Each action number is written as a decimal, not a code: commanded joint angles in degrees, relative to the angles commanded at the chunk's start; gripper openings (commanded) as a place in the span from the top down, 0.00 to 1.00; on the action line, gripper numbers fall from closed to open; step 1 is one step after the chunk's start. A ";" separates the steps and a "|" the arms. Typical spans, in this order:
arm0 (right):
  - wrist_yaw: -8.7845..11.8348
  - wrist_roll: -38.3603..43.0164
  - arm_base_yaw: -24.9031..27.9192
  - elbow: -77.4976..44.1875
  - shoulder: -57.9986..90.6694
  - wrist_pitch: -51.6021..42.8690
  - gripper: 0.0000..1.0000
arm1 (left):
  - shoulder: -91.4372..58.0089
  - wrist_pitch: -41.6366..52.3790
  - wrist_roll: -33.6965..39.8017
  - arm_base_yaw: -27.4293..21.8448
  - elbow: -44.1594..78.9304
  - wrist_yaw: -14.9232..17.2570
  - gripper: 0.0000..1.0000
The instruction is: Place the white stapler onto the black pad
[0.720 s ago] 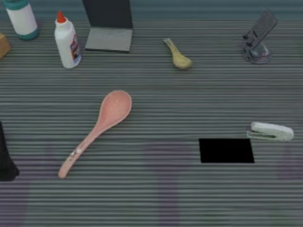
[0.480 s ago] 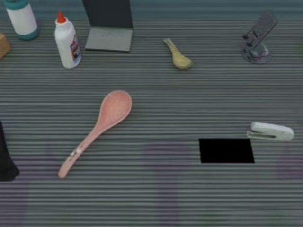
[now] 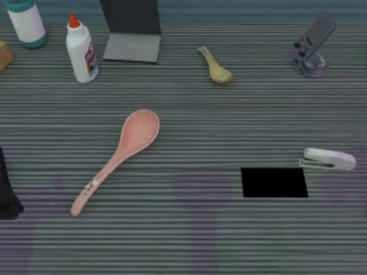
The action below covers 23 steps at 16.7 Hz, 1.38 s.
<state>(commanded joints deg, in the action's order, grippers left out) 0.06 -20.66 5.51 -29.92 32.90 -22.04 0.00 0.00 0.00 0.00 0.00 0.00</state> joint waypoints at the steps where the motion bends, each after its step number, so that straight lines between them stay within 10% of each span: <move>1: -0.04 -3.32 0.85 -4.91 6.25 -3.62 0.00 | 0.00 0.00 0.00 0.00 0.00 0.00 0.00; 13: -0.21 -39.31 10.27 -56.86 71.79 -42.81 0.00 | 0.00 0.00 0.00 0.00 0.00 0.00 0.00; 23: -0.18 -45.70 11.64 -66.72 82.29 -49.18 0.00 | 0.00 0.00 0.00 0.00 0.00 0.00 0.00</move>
<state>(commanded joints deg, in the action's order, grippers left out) -0.11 -66.36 17.15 -96.64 115.19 -71.22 0.00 0.00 0.00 0.00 0.00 0.00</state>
